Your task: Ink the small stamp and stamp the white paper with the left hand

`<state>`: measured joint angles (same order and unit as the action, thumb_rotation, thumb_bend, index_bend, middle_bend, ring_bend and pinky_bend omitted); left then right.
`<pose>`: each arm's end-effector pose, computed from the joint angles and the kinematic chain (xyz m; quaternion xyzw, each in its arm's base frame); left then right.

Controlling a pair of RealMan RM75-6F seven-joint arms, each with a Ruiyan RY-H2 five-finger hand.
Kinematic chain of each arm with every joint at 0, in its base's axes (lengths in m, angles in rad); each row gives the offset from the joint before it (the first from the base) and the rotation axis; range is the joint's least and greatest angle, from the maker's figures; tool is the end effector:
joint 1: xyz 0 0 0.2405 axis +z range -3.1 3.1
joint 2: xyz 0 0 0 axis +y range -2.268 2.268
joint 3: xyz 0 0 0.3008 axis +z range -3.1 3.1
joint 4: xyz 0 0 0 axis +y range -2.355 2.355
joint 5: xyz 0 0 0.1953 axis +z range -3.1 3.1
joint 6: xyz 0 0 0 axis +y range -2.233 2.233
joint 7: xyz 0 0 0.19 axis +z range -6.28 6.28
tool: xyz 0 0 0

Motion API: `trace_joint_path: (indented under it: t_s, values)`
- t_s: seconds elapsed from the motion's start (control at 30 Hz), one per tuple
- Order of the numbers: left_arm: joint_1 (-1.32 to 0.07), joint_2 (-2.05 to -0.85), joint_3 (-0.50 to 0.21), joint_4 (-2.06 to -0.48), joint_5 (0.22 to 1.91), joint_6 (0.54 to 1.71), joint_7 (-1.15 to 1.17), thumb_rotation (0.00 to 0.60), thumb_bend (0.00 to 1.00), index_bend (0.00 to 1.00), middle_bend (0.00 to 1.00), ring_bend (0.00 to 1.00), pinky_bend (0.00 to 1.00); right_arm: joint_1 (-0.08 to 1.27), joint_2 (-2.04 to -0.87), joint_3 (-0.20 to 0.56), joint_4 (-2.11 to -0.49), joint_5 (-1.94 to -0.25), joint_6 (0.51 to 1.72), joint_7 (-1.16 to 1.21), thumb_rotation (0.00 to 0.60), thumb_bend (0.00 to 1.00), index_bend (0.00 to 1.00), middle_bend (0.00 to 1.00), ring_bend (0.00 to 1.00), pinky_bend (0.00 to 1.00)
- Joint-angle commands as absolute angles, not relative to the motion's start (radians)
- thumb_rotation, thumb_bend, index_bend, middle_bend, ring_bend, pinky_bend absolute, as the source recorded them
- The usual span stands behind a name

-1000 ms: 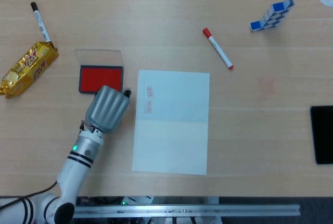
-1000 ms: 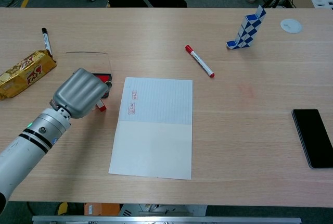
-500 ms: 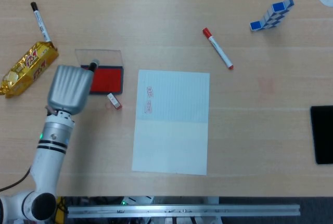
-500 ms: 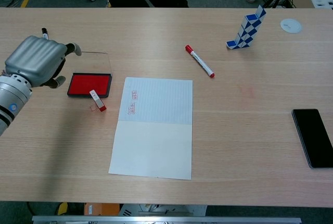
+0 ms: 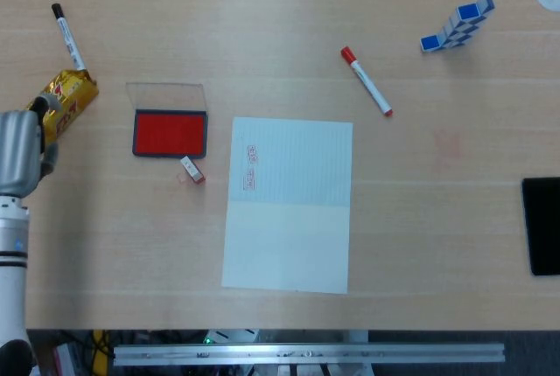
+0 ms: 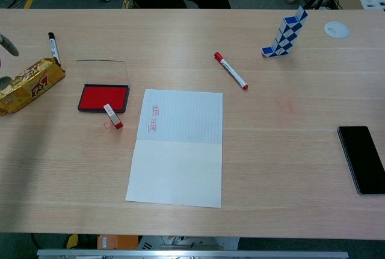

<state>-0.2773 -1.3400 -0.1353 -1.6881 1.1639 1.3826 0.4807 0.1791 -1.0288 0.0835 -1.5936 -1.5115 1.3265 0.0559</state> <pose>-0.3165 0.3000 0.1129 -0.5999 -0.3882 -0.3122 0.6260 -0.3362 -0.2677 0.2055 0.6433 -0.3768 0.3652 0.5575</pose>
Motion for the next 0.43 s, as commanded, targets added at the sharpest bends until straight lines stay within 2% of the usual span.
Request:
trace_joint_path:
  t_s: [0.03,0.23,0.43]
  values:
    - [-0.229,-1.312,-0.1,-1.68,1.199,1.426,0.428,0.6,0.27,0.42,0.75,0.71,1.0,0.181,-1.029,0.078,-1.598,-1.529,1.337,0.057,0.6,0.11,0.36,0.41,0.28,0.41]
    - [-0.167,-1.294,-0.059,-1.69,1.24,1.486,0.386,0.6,0.27,0.44,0.76,0.73,1.0,0.182,-1.021,0.068,-1.615,-1.551,1.351,0.049,0.6,0.11,0.39,0.44,0.29,0.41]
    - [-0.136,-1.286,-0.049,-1.702,1.248,1.508,0.369,0.6,0.27,0.45,0.77,0.74,1.0,0.19,-1.024,0.06,-1.62,-1.566,1.349,0.043,0.6,0.11,0.41,0.45,0.31,0.43]
